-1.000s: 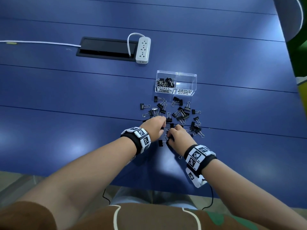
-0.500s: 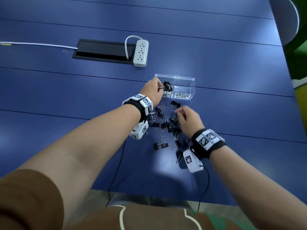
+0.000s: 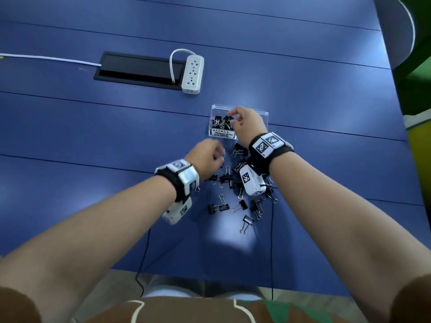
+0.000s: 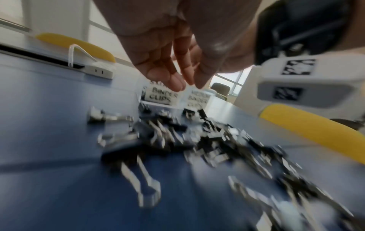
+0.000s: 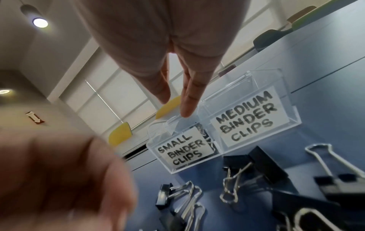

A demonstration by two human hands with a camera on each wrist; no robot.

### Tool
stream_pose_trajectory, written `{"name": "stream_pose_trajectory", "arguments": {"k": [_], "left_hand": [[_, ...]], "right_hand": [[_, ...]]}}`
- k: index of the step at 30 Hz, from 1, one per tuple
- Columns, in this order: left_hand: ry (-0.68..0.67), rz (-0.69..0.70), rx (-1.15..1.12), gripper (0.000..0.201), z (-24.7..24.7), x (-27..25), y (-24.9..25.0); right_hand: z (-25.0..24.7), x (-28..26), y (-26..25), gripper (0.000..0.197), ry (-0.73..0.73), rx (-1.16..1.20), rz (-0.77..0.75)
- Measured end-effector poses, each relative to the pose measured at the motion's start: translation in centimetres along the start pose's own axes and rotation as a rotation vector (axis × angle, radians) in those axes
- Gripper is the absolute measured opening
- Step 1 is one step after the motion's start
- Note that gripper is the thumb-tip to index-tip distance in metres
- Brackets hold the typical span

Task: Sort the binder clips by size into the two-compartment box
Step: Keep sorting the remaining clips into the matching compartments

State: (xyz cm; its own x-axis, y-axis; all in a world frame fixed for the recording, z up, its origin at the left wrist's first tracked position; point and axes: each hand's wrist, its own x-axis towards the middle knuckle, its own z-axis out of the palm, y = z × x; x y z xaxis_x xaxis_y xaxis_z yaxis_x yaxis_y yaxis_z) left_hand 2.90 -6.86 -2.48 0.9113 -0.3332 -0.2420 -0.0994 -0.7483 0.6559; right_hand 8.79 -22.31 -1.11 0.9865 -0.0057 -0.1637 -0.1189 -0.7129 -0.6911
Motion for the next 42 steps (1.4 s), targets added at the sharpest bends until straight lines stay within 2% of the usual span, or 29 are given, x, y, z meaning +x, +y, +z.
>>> {"name": "stream_pose_trajectory", "arguments": {"k": [2,5,9,13,15,17,20,24,27,30,33,37,42], "left_hand": [[-0.139,0.005,0.02,0.008,1.2,-2.9,-0.8],[-0.316,0.027,0.149,0.017,2.9,-6.2,-1.9],[-0.335,0.041,0.221,0.034,4.3,-8.1,-3.1],[-0.324,0.071,0.205,0.029,4.5,-8.3,-3.6],[-0.295,0.054,0.188,0.029,4.3,-8.2,-3.7],[-0.259,0.038,0.177,0.03,4.1,-8.0,-3.8],[-0.225,-0.006,0.143,0.028,3.9,-7.7,-4.0],[-0.137,-0.038,0.126,0.025,4.0,-7.6,-4.3],[-0.062,0.004,0.147,0.025,4.4,-7.7,-3.8],[-0.092,0.078,0.174,0.024,5.3,-7.8,-2.3],[-0.151,0.172,0.232,0.024,6.7,-7.6,-0.4],[-0.203,0.243,0.279,0.029,8.3,-7.0,1.5],[-0.231,0.252,0.32,0.029,9.4,-5.9,2.5]], "right_hand": [[0.0,-1.6,0.1,0.019,-0.002,-0.014,-0.019],[0.2,-5.4,1.1,0.016,-0.137,-0.056,-0.045],[0.5,-10.9,4.2,0.018,-0.303,-0.168,-0.02],[1.2,-15.0,7.0,0.018,-0.393,-0.221,-0.024],[1.9,-16.2,7.8,0.029,-0.414,-0.231,-0.011],[2.5,-16.6,8.1,0.032,-0.381,-0.237,-0.003],[3.1,-16.5,8.1,0.025,-0.3,-0.217,0.03],[2.8,-16.3,7.8,0.021,-0.212,-0.039,0.091],[1.3,-16.2,8.5,0.014,-0.057,0.098,0.17],[-0.4,-16.2,10.3,0.014,0.047,0.058,0.263],[-1.0,-16.8,11.4,0.01,-0.004,-0.031,0.309],[-0.1,-17.6,11.4,0.018,-0.128,-0.086,0.294],[-0.5,-17.2,11.6,0.017,-0.046,-0.046,0.312]]}}
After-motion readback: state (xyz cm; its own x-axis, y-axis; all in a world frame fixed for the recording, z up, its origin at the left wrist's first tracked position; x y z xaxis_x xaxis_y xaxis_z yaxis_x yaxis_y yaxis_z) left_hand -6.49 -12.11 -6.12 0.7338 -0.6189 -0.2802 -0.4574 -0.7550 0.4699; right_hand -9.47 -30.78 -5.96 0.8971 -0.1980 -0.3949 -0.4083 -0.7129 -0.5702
